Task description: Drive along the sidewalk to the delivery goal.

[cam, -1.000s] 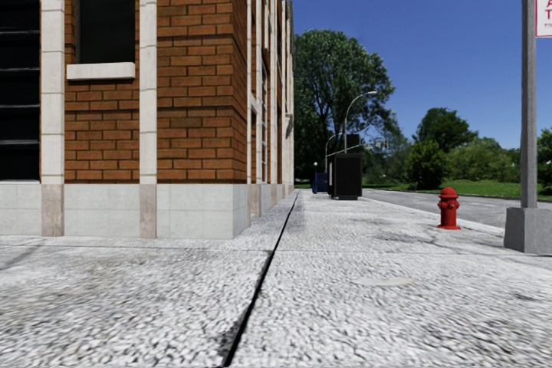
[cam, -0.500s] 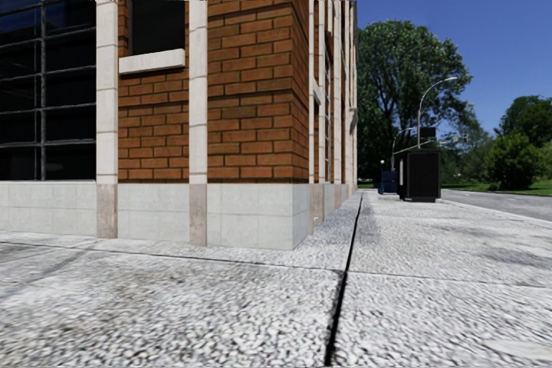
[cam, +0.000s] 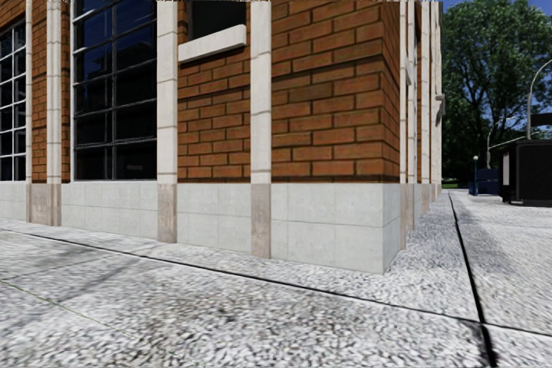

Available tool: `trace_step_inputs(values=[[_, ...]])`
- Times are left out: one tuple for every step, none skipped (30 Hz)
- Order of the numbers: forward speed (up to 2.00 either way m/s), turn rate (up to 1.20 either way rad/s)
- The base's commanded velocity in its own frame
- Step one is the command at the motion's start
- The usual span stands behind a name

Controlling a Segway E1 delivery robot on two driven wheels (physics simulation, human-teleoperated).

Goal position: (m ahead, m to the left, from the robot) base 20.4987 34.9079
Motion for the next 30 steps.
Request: trace_step_inputs(values=[[1.57, 0.65], [1.57, 0.69], [1.57, 0.71], [1.57, 0.71], [1.57, 0.72], [1.57, 0.73], [1.57, 0.73], [1.57, 0.74], [1.57, 0.74], [1.57, 0.74], [1.57, 0.74], [1.57, 0.75], [1.57, 0.75], [1.57, 0.76], [1.57, 0.76], [1.57, 0.76], [1.57, 0.76], [1.57, 0.76], [1.57, 0.76], [1.57, 0.76], [1.57, 0.76], [1.57, 0.76], [1.57, 0.76], [1.57, 0.76], [1.57, 0.76], [1.57, 0.76], [1.57, 0.76], [1.57, 0.76], [1.57, 0.76], [1.58, 0.76]])
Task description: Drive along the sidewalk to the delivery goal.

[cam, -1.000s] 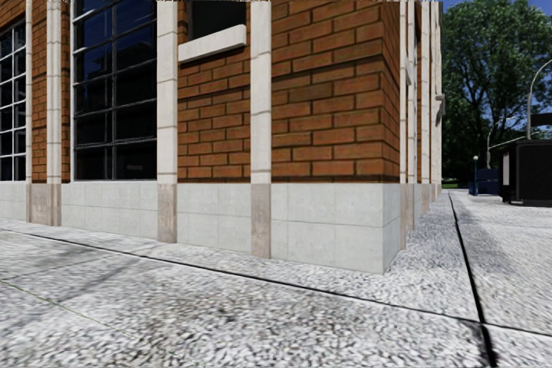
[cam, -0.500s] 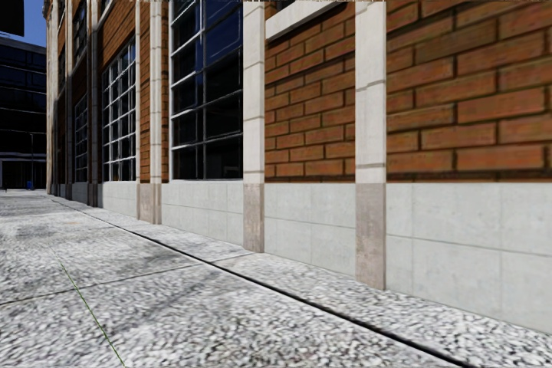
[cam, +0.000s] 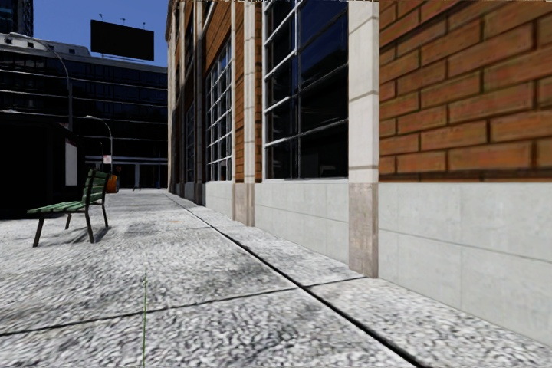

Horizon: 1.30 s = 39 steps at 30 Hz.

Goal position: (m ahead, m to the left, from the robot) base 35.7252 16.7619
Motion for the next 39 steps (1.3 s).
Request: trace_step_inputs(values=[[1.62, 0.76], [1.66, 0.69], [1.67, 0.64], [1.67, 0.62], [1.67, 0.62], [1.69, 0.62], [1.69, 0.61], [1.69, 0.61], [1.69, 0.57], [1.69, 0.39], [1.69, 0.00], [1.69, 0.00], [1.69, 0.00], [1.69, 0.00], [1.69, 0.00], [1.72, 0.00], [1.75, 0.00], [1.76, 0.00], [1.76, 0.00], [1.76, 0.00], [1.76, 0.00], [1.76, 0.12], [1.76, 0.27], [1.77, 0.39], [1.77, 0.39], [1.77, 0.39], [1.77, 0.39], [1.77, 0.39], [1.77, 0.39], [1.77, 0.39], [1.77, 0.39], [1.77, 0.39], [1.77, 0.39], [1.77, 0.39], [1.77, 0.39], [1.77, 0.39], [1.77, 0.39], [1.77, 0.39], [1.77, 0.39]])
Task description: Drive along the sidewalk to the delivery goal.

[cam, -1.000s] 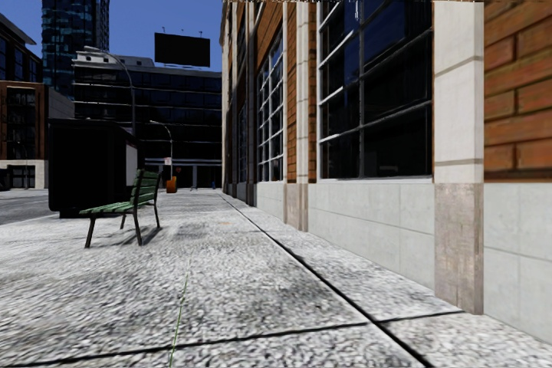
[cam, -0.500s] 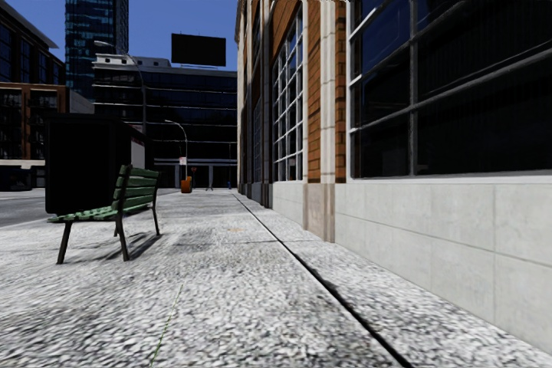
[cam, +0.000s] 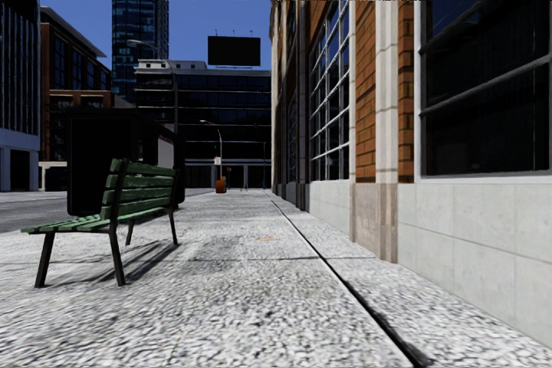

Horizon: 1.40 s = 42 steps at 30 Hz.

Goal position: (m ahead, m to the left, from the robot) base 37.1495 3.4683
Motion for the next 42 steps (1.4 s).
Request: trace_step_inputs(values=[[1.77, 0.39], [1.77, 0.39], [1.77, 0.39], [1.77, 0.39], [1.77, 0.39], [1.77, 0.39], [1.77, 0.39], [1.78, 0.39], [1.79, 0.39], [1.79, 0.39], [1.80, 0.39], [1.82, 0.39], [1.85, 0.39], [1.90, 0.39], [1.95, 0.36], [2.00, 0.29], [2.00, 0.29], [2.00, 0.22], [2.00, 0.00], [2.00, 0.00], [2.00, 0.00], [2.00, 0.00], [2.00, 0.00], [2.00, 0.00], [2.00, 0.00], [2.00, 0.00], [2.00, 0.00], [2.00, 0.00], [2.00, 0.00], [2.00, 0.00], [2.00, 0.00], [2.00, 0.00], [2.00, 0.00], [2.00, 0.00], [2.00, 0.00], [2.00, -0.05], [2.00, -0.15], [2.00, -0.29], [2.00, -0.36], [2.00, -0.40], [2.00, -0.41], [2.00, -0.34]])
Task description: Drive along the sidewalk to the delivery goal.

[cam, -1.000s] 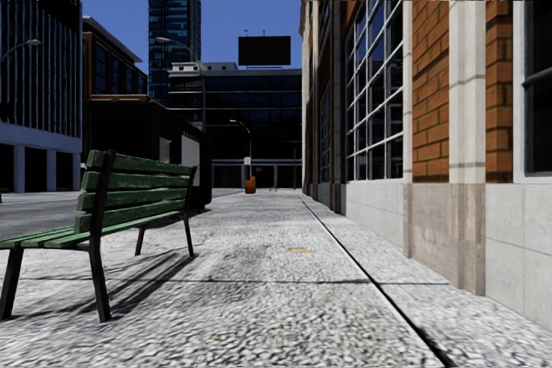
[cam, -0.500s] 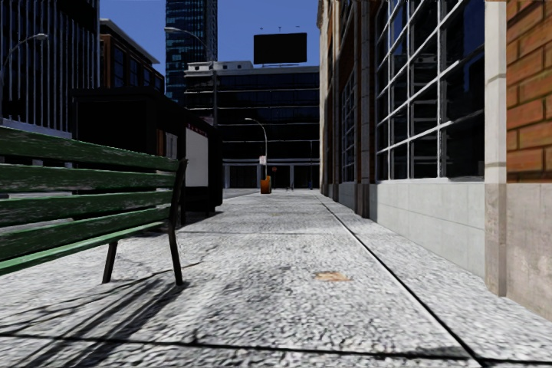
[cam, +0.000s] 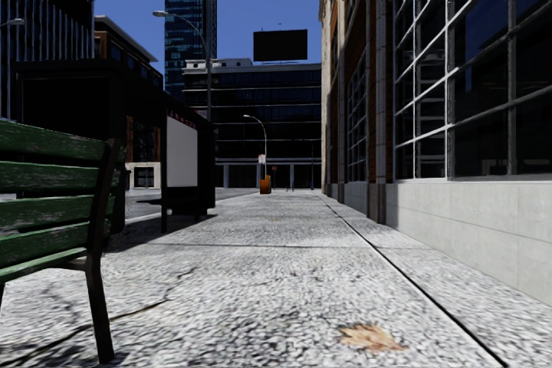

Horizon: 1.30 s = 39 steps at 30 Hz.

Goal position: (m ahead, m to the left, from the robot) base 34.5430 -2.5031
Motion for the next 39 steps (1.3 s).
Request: trace_step_inputs(values=[[2.00, -0.34], [2.00, -0.14], [2.00, -0.03], [2.00, 0.00], [2.00, 0.00], [2.00, 0.00], [2.00, 0.00], [2.00, 0.00], [2.00, 0.00], [2.00, 0.00], [2.00, 0.00], [2.00, 0.00], [2.00, 0.00], [2.00, 0.00], [2.00, 0.00], [2.00, 0.00], [2.00, 0.00], [2.00, 0.00], [2.00, 0.00], [2.00, 0.00], [2.00, 0.00], [2.00, 0.00], [2.00, 0.00], [2.00, 0.00], [2.00, 0.00], [2.00, 0.00], [2.00, 0.00], [2.00, 0.00], [2.00, 0.00], [2.00, 0.00], [2.00, 0.00], [2.00, 0.00], [2.00, 0.00], [2.00, 0.00], [2.00, 0.00], [2.00, 0.00], [2.00, 0.00], [2.00, 0.00], [2.00, 0.00]])
